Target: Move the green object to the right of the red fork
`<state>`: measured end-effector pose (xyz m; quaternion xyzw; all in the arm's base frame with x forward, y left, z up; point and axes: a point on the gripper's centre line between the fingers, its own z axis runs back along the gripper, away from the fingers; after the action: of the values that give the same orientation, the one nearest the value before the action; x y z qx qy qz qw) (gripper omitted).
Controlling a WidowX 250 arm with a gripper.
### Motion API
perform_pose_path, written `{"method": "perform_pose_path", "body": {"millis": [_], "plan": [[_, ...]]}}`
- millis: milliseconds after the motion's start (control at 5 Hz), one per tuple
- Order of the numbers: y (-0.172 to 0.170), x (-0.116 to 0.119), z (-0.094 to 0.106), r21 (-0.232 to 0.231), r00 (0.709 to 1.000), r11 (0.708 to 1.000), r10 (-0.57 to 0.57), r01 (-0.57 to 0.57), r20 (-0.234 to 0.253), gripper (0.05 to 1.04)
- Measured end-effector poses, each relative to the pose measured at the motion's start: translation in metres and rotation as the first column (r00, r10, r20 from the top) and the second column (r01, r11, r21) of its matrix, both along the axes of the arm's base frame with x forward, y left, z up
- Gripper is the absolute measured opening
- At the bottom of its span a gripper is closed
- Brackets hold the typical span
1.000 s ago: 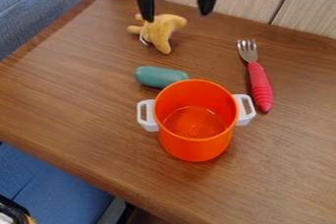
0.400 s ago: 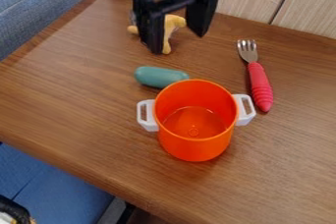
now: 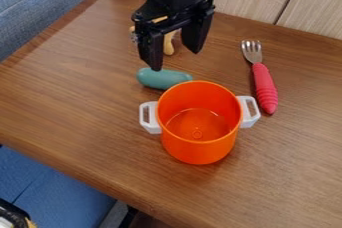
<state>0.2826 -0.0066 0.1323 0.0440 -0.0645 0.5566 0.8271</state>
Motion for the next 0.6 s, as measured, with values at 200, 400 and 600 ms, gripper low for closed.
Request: {"method": "perform_pose_path", "body": {"millis": [200,400,600], "plan": [[0.002,0.0,-0.011,0.002,1.0,1.0,-0.004,0.004,-0.02,1.001],[0.005,0.001,-0.025,0.003,0.999,1.0,-0.006,0.006,-0.041,1.001],[0.008,0.002,-0.033,0.013,0.999,1.0,-0.004,0.004,-0.041,1.001]]}}
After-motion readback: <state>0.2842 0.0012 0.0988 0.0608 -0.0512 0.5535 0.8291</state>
